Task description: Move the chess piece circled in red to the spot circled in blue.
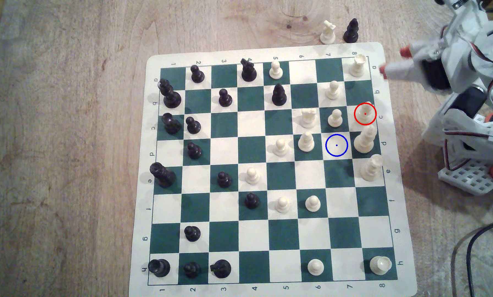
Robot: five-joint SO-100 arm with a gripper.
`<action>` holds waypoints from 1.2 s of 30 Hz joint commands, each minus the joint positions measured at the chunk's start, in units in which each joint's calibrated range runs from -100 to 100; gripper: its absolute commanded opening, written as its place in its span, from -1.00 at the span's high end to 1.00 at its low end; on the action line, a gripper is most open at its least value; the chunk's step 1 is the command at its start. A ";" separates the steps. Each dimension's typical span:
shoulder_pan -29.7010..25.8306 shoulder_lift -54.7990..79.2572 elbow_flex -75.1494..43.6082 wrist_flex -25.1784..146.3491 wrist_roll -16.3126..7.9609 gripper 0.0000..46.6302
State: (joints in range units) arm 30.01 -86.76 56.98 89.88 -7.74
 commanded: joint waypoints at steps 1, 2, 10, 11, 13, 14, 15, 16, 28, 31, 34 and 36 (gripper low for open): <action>-0.96 6.46 -3.85 1.93 -1.95 0.27; -1.04 8.58 -4.31 1.93 -2.34 0.27; -6.12 18.51 -3.31 0.86 -4.59 0.34; -6.12 19.87 -3.22 0.21 -4.59 0.35; -6.12 23.09 -3.22 -1.02 -4.59 0.35; -6.20 25.98 -3.22 -2.00 -4.59 0.35; -6.20 26.74 -3.22 -2.49 -4.59 0.34; -6.28 27.00 -3.22 -3.23 -4.69 0.32; -8.62 30.48 2.67 -12.57 -4.74 0.34; -8.94 32.35 3.76 -14.86 -4.59 0.32; -9.09 33.37 5.21 -16.99 -4.49 0.32; -9.48 34.21 6.21 -18.30 -4.40 0.33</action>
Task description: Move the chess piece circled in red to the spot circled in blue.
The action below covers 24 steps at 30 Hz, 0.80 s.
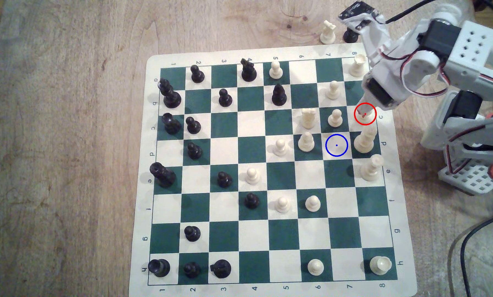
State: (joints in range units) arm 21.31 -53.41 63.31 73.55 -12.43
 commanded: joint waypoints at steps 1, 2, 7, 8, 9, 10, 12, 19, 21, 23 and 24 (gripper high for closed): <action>-0.86 1.12 0.06 -2.21 0.29 0.33; -0.94 1.38 0.34 -2.54 0.29 0.33; -1.09 2.06 1.79 -4.83 0.29 0.40; -1.09 2.31 1.79 -4.91 0.34 0.40; -1.17 2.74 1.79 -5.16 0.34 0.40; -1.33 2.82 1.79 -5.16 0.34 0.40; -1.72 2.82 1.88 -5.16 0.15 0.41; -4.07 2.90 3.60 -6.88 -0.78 0.44; -4.07 2.99 3.69 -7.04 -0.78 0.44; -3.99 2.99 3.69 -7.21 -0.73 0.44; -3.91 2.99 3.69 -7.21 -0.68 0.45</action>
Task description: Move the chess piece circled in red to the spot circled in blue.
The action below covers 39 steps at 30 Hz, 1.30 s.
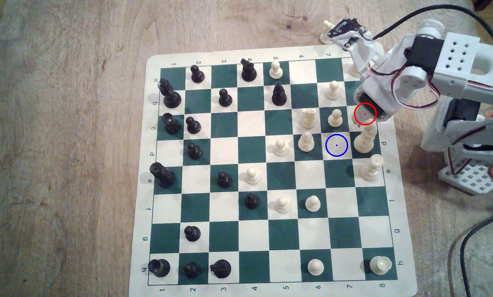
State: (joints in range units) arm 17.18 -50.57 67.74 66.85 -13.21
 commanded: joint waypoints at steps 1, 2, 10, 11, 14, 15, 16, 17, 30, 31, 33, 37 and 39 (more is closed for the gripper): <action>0.30 0.14 -0.65 -0.51 0.20 0.45; 0.45 0.14 -0.56 -0.51 0.24 0.45; 1.94 0.23 -0.56 -0.51 1.17 0.43; 2.02 0.40 -0.56 -0.51 1.22 0.42; 1.63 0.74 -0.47 -0.51 1.22 0.42; 1.55 0.74 -0.37 -0.51 1.27 0.45; 1.55 0.74 -0.37 -0.51 1.27 0.46; 1.55 0.74 -0.37 -0.60 1.32 0.48; 0.77 -0.88 0.53 -0.84 1.37 0.95; 0.69 -0.79 0.53 -1.09 1.32 0.95; 0.77 -0.54 0.08 -1.17 1.42 0.97; 1.16 -1.73 -1.92 0.96 1.47 0.98; 1.78 -2.07 -4.18 2.19 1.61 0.98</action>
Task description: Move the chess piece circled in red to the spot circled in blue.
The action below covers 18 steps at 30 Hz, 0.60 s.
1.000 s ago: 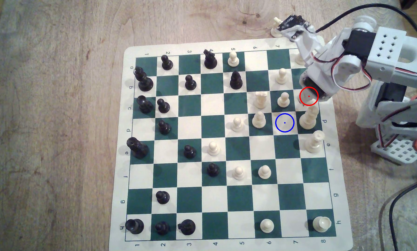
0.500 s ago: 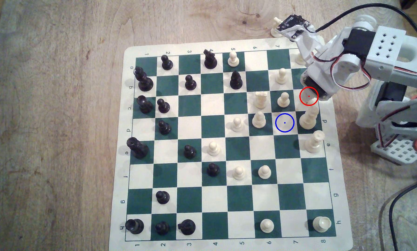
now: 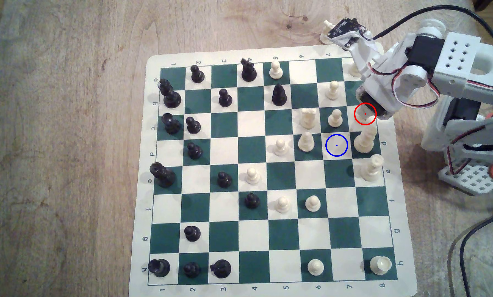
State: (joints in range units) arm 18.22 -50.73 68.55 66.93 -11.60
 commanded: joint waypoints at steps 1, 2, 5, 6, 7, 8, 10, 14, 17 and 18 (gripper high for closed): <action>0.91 -1.90 -6.08 2.85 0.00 0.98; 1.07 -1.90 -7.35 3.83 0.05 0.98; 1.22 -2.58 -12.34 7.84 0.05 0.98; 1.38 -2.83 -13.52 8.66 0.05 0.99; 1.93 -3.09 -16.15 10.46 0.29 0.99; 2.24 -3.09 -17.42 11.20 0.49 0.99; 2.79 -3.17 -20.50 12.84 0.93 0.99; 2.00 -2.15 -28.66 16.61 1.17 0.99; 0.05 -1.39 -31.65 16.69 1.22 0.98; -0.73 -1.39 -31.65 16.28 1.17 0.98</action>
State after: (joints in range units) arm 19.84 -52.16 43.97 83.43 -10.48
